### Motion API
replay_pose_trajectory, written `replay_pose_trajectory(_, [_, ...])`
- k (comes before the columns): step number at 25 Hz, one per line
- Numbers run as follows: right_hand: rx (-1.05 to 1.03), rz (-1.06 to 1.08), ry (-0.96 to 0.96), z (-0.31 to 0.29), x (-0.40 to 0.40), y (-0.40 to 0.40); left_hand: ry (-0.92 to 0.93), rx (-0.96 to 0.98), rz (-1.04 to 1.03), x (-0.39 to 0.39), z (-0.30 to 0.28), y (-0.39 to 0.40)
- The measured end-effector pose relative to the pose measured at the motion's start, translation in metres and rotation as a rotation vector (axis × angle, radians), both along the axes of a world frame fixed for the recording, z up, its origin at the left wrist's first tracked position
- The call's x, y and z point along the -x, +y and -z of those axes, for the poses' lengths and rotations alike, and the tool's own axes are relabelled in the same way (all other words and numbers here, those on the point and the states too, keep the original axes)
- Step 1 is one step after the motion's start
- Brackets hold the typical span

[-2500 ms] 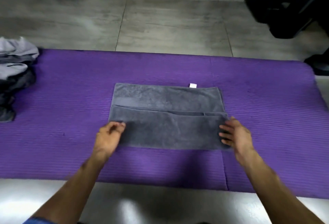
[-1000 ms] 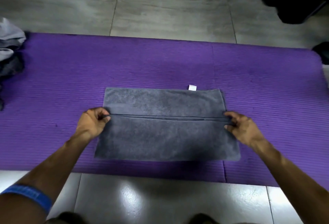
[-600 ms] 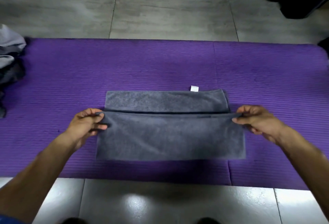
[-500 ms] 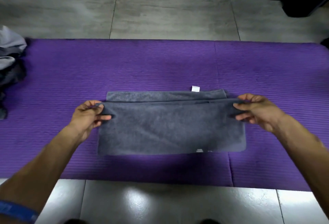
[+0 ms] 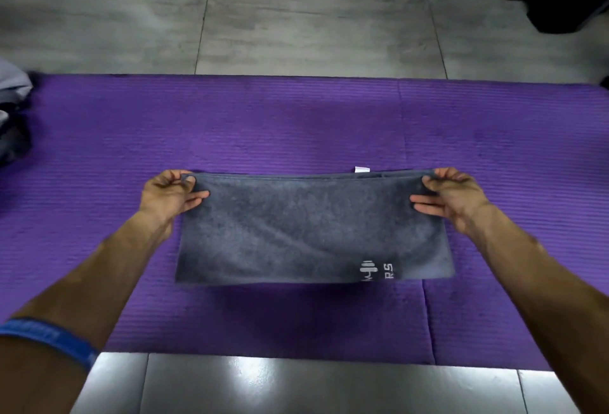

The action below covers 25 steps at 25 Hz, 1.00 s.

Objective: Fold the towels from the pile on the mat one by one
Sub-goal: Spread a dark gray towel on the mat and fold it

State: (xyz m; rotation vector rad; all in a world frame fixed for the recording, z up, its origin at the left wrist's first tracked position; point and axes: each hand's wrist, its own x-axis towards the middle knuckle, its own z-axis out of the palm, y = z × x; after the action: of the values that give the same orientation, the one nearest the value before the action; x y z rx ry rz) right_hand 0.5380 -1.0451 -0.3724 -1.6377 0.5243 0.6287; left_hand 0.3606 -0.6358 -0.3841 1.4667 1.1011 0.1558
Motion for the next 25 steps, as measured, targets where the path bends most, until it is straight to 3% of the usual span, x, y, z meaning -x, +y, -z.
replay_pose_trajectory(1, [0.028, 0.035, -0.052, 0.0, 0.002, 0.005, 0.048, -0.085, 0.026, 0.0, 0.003, -0.001])
replay_pose_trajectory(3, [0.253, 0.041, -0.389, 0.007, 0.018, 0.014, 0.091, -0.45, 0.098, 0.008, 0.013, -0.008])
replay_pose_trajectory(5, [0.485, -0.204, -0.777, 0.024, 0.053, 0.023, 0.103, -0.807, 0.414, 0.03, 0.025, -0.039])
replay_pose_trajectory(7, [0.672, -0.575, -0.919, 0.046, 0.096, 0.032, 0.101, -0.935, 0.769, 0.073, 0.041, -0.081])
replay_pose_trajectory(9, [0.892, -0.748, -0.882, 0.061, 0.119, 0.034, 0.159, -1.034, 0.854, 0.117, 0.057, -0.099])
replay_pose_trajectory(12, [1.065, -0.791, -0.785, 0.074, 0.12, 0.032, 0.315, -1.088, 0.744, 0.127, 0.06, -0.095])
replay_pose_trajectory(16, [1.109, -0.832, -0.762, 0.073, 0.101, 0.045, 0.186, -1.133, 0.968, 0.062, 0.051, -0.126])
replay_pose_trajectory(21, [1.174, -0.884, -0.761, 0.079, 0.078, 0.036, 0.465, -1.087, 0.699, 0.014, 0.077, -0.085])
replay_pose_trajectory(25, [1.166, -0.859, -0.746, 0.077, 0.077, 0.038, 0.443, -1.033, 0.602, 0.019, 0.069, -0.09])
